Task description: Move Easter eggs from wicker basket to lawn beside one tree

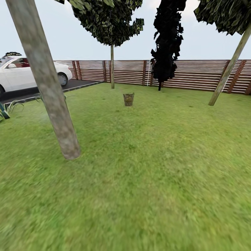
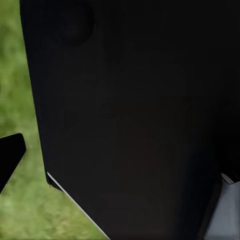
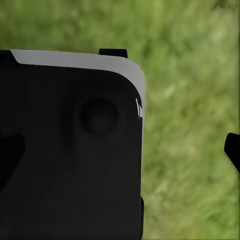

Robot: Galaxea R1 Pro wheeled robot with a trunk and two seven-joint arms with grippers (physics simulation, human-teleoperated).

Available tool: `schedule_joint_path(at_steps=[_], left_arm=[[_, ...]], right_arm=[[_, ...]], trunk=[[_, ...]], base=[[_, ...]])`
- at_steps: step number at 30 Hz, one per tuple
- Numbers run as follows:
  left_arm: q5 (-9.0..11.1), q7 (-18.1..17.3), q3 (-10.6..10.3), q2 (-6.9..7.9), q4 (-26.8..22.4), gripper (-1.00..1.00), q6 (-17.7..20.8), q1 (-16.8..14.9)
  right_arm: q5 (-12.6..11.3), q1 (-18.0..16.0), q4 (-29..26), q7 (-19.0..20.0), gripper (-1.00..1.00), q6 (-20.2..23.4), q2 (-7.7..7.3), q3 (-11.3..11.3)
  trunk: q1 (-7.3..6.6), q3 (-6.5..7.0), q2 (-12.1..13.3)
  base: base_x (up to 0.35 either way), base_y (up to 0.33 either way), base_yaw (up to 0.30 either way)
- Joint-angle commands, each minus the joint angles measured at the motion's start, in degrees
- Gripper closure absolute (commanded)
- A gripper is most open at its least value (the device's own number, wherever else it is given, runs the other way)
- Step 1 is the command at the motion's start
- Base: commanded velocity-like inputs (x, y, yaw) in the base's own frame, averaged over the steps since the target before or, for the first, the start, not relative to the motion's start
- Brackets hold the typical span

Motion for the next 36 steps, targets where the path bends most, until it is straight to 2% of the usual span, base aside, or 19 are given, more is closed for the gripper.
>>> schedule_joint_path(at_steps=[1,36], left_arm=[[0.0,0.0,0.0,-0.01,-0.1,-1.00,-0.1,0.0],[0.1,0.0,0.1,0.01,-0.1,-1.00,0.0,0.0]], right_arm=[[0.0,0.0,0.0,0.0,-1.00,-0.2,0.00,0.0],[0.0,0.0,0.4,0.0,-1.00,-0.2,-0.10,0.1]], trunk=[[0.03,-0.04,0.0],[0.03,-0.04,0.0]], base=[[0.335,0.000,0.000],[0.335,0.000,0.000]])
